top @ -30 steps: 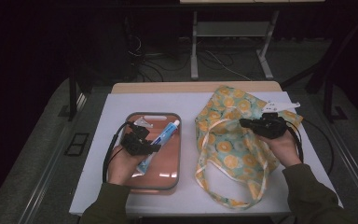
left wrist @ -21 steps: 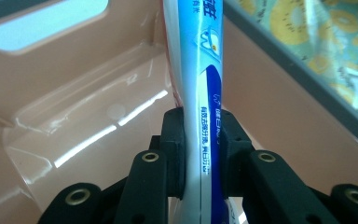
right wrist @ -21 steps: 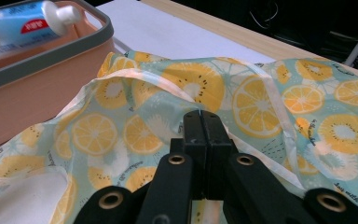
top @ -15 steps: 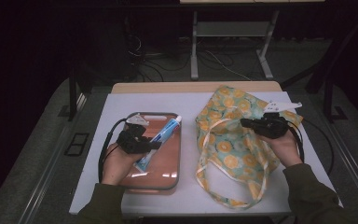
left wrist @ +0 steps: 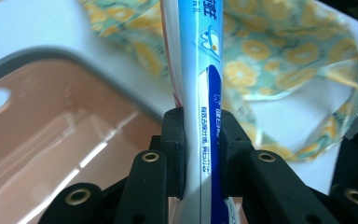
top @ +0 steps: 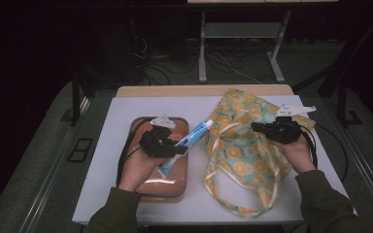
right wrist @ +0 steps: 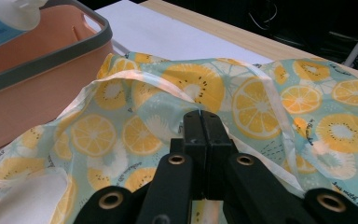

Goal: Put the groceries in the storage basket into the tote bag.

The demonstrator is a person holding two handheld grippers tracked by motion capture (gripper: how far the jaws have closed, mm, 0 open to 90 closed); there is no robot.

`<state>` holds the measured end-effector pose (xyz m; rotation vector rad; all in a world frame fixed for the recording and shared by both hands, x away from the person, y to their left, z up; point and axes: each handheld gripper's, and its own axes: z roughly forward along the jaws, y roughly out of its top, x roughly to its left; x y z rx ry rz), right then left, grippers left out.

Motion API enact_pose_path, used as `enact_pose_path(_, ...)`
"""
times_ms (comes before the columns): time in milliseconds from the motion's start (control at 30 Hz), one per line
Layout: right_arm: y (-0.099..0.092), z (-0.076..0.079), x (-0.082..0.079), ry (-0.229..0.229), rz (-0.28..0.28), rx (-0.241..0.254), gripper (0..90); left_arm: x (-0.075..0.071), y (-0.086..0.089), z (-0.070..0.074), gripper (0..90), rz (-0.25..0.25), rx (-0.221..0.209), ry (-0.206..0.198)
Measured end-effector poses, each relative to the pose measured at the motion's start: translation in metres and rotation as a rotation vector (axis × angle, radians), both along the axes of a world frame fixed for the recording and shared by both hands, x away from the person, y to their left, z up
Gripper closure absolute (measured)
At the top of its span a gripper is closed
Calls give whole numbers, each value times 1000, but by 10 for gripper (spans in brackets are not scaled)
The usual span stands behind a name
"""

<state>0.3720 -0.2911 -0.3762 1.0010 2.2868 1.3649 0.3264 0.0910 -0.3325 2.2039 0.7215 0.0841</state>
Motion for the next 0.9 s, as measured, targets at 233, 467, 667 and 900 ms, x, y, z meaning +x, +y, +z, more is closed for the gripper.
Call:
enact_pose_path(233,-1,1,0,-5,0,3,898,1,-38,0,752,-70,-3,-1)
enact_pose_path(467,-4,3,-1,-8,-2,16,898,-2,-81,-6,752,-106,-1,19)
enact_pose_path(667,-6,5,-2,-15,-1,22,898,-4,-114,-18,752,-96,21,27)
enact_pose_path(900,-9,6,-2,-17,-1,24,898,-5,-139,-36,753,-72,68,34)
